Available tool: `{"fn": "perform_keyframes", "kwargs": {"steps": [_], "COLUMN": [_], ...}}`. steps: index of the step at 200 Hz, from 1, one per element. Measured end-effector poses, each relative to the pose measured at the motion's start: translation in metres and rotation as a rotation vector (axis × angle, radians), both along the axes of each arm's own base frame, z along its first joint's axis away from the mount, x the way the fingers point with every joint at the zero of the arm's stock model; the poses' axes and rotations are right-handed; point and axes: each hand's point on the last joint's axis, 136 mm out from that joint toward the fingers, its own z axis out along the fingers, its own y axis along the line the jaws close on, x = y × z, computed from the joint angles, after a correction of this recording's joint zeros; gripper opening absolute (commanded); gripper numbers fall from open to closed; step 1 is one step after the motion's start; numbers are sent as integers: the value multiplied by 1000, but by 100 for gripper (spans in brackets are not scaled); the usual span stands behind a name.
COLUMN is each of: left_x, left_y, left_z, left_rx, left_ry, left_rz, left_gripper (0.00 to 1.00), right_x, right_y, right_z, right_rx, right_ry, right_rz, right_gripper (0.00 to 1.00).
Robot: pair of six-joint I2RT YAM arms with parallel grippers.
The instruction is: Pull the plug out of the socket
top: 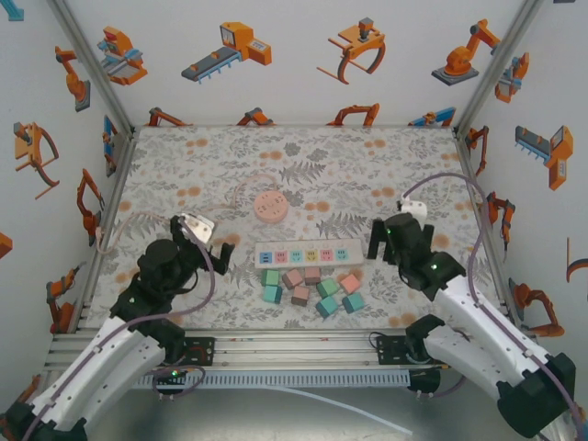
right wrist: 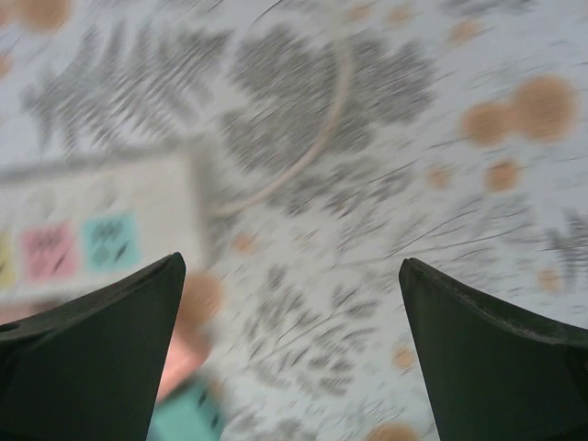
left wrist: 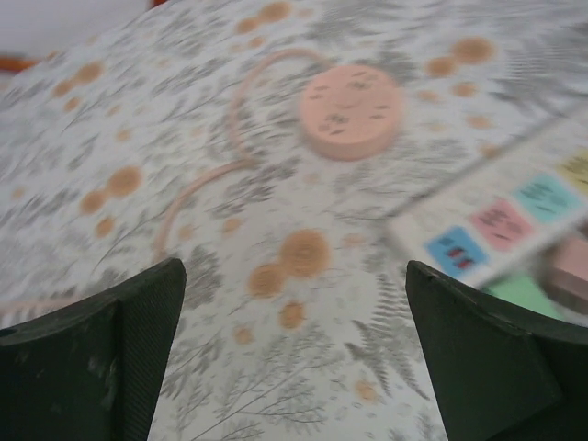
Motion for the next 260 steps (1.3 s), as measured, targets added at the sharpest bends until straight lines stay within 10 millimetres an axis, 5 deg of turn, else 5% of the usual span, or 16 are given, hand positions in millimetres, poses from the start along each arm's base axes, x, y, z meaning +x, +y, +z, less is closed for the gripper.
{"fn": "perform_keyframes", "kwargs": {"steps": [15,39,74,93,125,153,260], "left_x": [29,64,94,108,126,134,138], "left_y": [38,91,136,155,148,136,126], "left_z": [-21,-59,-109,-126,-149,-139,-133], "left_rx": [3,56,56,-34,-119,-154,-146], "left_ry": [53,136,228,235,232,194,179], "left_rz": [217,473,634,674,601,535,515], "left_gripper": [97,97,97,97,97,97,97], "right_x": [22,43,72,94,112,97,114], "right_y": [-38,-81,-97,-91,-89,-99,-80], "right_z": [-1,-30,-84,-93,-86,-97,-80], "right_rx": [-66,-173,-265,-266,-156,-108,-49], "right_ry": [-41,-47,7,-30,-162,-204,-274], "right_rz": [-147,-271,-251,-187,-104,-106,-16], "right_gripper": [89,90,90,91,96,99,99]}}
